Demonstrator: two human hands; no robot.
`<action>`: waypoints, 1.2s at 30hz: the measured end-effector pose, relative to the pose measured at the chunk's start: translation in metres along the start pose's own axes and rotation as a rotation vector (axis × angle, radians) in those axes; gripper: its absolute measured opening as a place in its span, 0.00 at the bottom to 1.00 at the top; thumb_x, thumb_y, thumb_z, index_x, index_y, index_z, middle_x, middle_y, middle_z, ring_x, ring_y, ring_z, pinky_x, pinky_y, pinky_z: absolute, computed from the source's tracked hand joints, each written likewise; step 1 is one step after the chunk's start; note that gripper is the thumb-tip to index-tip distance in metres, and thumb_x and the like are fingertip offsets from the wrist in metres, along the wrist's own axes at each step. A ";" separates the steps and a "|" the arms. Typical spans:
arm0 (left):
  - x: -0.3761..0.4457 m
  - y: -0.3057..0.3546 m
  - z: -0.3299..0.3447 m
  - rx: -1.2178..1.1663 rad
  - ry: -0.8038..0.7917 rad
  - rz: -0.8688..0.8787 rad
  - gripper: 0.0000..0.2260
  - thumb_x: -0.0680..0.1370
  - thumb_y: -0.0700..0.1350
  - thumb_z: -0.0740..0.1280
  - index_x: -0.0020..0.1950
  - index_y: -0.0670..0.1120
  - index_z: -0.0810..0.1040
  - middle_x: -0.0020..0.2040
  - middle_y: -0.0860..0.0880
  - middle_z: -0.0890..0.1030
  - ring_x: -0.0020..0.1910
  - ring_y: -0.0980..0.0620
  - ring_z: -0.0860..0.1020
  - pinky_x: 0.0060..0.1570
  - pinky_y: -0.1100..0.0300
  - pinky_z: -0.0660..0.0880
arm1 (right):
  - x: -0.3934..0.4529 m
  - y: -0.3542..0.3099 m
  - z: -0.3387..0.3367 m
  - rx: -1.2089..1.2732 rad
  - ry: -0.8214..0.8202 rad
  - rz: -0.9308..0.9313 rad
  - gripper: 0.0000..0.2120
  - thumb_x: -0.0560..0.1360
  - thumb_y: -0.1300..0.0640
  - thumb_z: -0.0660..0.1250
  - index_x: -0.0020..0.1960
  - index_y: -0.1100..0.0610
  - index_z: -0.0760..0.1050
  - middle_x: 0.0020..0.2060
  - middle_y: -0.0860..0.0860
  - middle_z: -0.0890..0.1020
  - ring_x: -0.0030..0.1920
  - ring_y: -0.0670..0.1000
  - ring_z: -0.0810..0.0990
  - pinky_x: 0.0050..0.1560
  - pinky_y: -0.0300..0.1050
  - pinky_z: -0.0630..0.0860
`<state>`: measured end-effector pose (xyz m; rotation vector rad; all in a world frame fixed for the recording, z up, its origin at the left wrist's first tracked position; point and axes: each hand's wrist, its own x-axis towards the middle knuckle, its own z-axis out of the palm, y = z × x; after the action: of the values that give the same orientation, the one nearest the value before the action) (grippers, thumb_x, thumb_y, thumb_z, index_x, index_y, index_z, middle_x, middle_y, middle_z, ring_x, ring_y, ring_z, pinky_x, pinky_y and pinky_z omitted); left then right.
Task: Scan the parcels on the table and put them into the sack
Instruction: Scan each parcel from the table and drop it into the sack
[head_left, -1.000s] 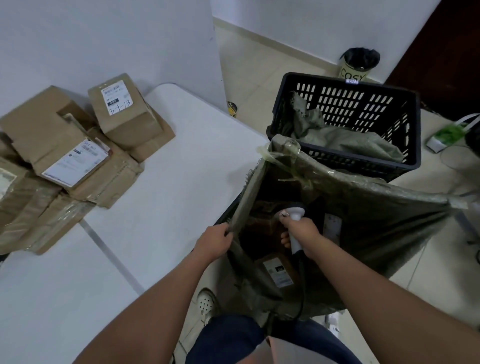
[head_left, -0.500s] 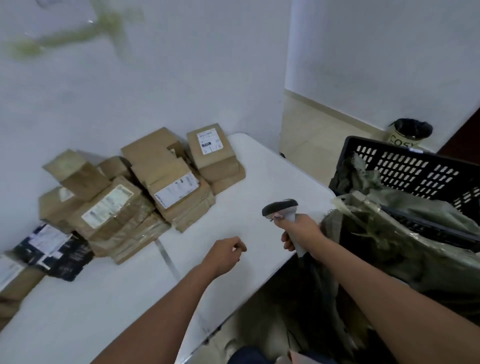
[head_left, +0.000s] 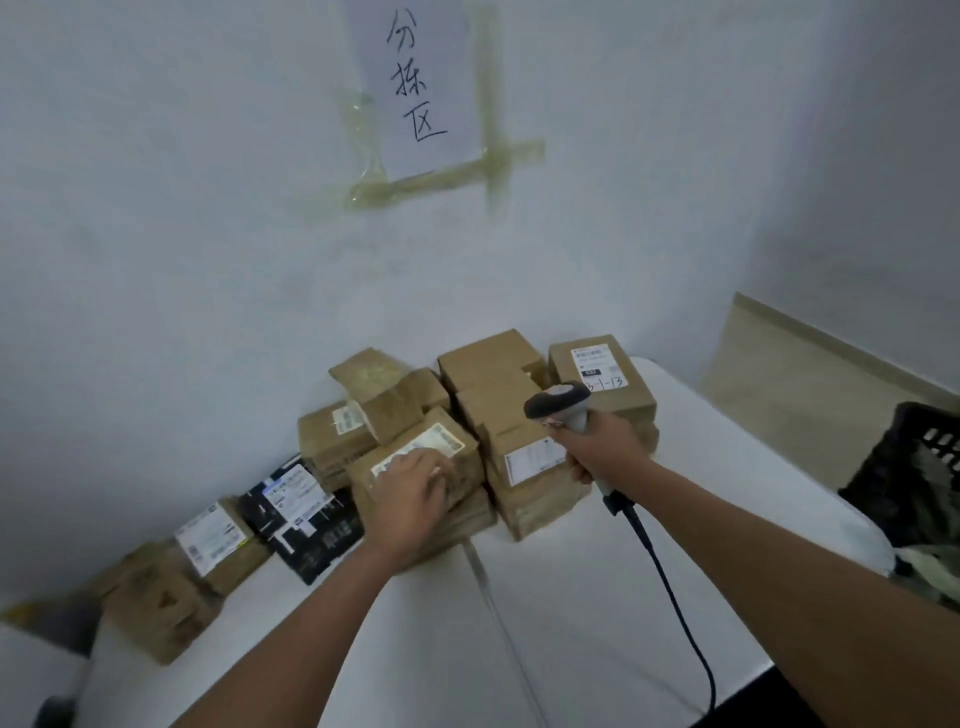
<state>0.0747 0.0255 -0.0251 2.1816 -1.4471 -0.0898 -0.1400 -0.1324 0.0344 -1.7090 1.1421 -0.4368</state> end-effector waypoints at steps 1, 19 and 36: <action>0.004 -0.010 -0.006 0.032 0.007 -0.037 0.10 0.76 0.44 0.68 0.56 0.55 0.77 0.59 0.54 0.78 0.58 0.48 0.74 0.58 0.50 0.72 | 0.005 -0.005 0.008 0.004 -0.018 -0.009 0.14 0.77 0.47 0.68 0.43 0.58 0.77 0.30 0.53 0.82 0.27 0.50 0.79 0.35 0.47 0.80; 0.114 -0.026 -0.059 0.133 -0.105 -0.272 0.30 0.78 0.58 0.66 0.77 0.57 0.59 0.80 0.45 0.45 0.78 0.35 0.46 0.74 0.36 0.50 | 0.065 -0.070 0.065 0.042 -0.051 -0.062 0.15 0.76 0.46 0.68 0.45 0.58 0.78 0.32 0.56 0.85 0.32 0.53 0.84 0.45 0.56 0.84; 0.127 -0.040 -0.100 0.825 -0.341 0.068 0.36 0.76 0.40 0.67 0.77 0.54 0.51 0.75 0.48 0.54 0.66 0.40 0.70 0.53 0.53 0.76 | 0.044 -0.044 0.058 0.215 0.007 0.048 0.14 0.77 0.50 0.69 0.48 0.63 0.77 0.29 0.55 0.80 0.26 0.50 0.78 0.31 0.43 0.77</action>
<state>0.1952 -0.0358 0.0714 2.8576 -1.9992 0.2100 -0.0552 -0.1358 0.0380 -1.4919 1.0971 -0.5169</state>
